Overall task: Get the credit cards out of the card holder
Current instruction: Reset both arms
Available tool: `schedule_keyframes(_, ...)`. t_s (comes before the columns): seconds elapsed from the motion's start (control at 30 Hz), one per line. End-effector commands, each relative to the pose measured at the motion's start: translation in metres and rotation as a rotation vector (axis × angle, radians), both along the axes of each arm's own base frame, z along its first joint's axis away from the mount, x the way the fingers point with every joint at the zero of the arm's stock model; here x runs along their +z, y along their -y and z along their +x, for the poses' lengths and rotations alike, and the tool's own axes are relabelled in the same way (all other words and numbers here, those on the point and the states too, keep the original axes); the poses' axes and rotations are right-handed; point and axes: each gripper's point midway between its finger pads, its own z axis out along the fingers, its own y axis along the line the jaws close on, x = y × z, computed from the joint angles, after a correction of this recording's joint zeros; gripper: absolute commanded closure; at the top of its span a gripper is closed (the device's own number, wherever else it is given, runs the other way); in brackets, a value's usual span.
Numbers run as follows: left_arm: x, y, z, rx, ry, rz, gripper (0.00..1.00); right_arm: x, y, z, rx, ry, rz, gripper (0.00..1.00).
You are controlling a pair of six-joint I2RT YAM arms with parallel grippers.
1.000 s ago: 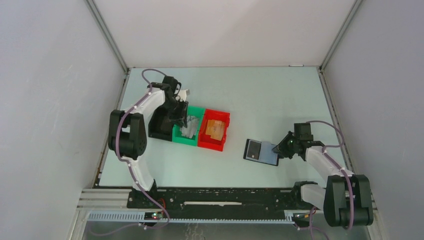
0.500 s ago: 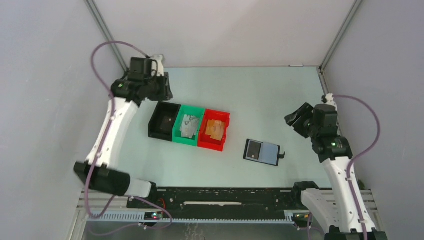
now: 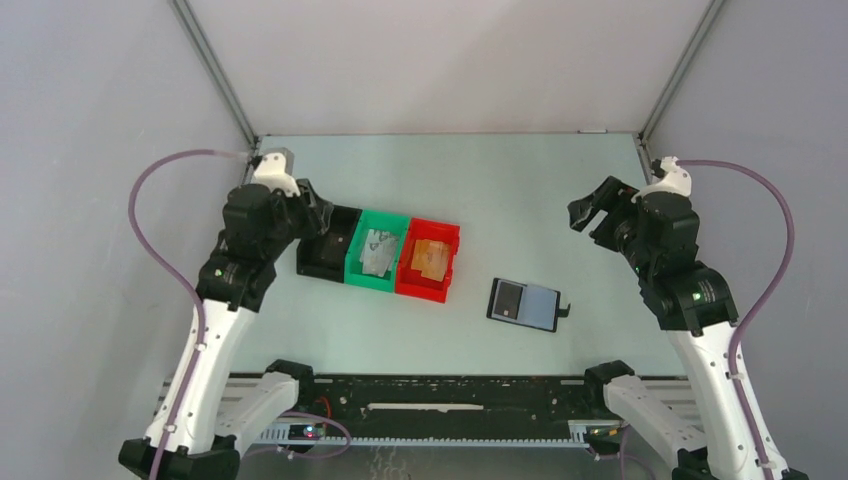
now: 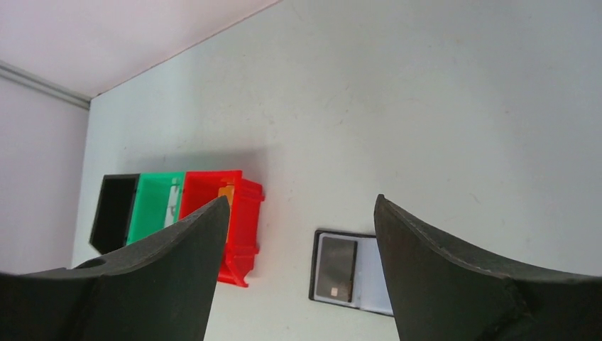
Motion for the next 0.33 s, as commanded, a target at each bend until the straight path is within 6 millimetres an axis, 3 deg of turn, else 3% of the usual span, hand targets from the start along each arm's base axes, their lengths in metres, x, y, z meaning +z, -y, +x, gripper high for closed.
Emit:
schedule_keyframes(0.0, 0.000, -0.008, 0.006, 0.071, 0.094, -0.041, 0.57, 0.018, 0.016, 0.001, -0.050, 0.068, -0.083, 0.16)
schedule_keyframes(0.3, -0.002, -0.019, 0.004, 0.138, 0.108, -0.053, 0.57, 0.016, 0.017, 0.011, -0.076, 0.062, -0.079, 0.15)
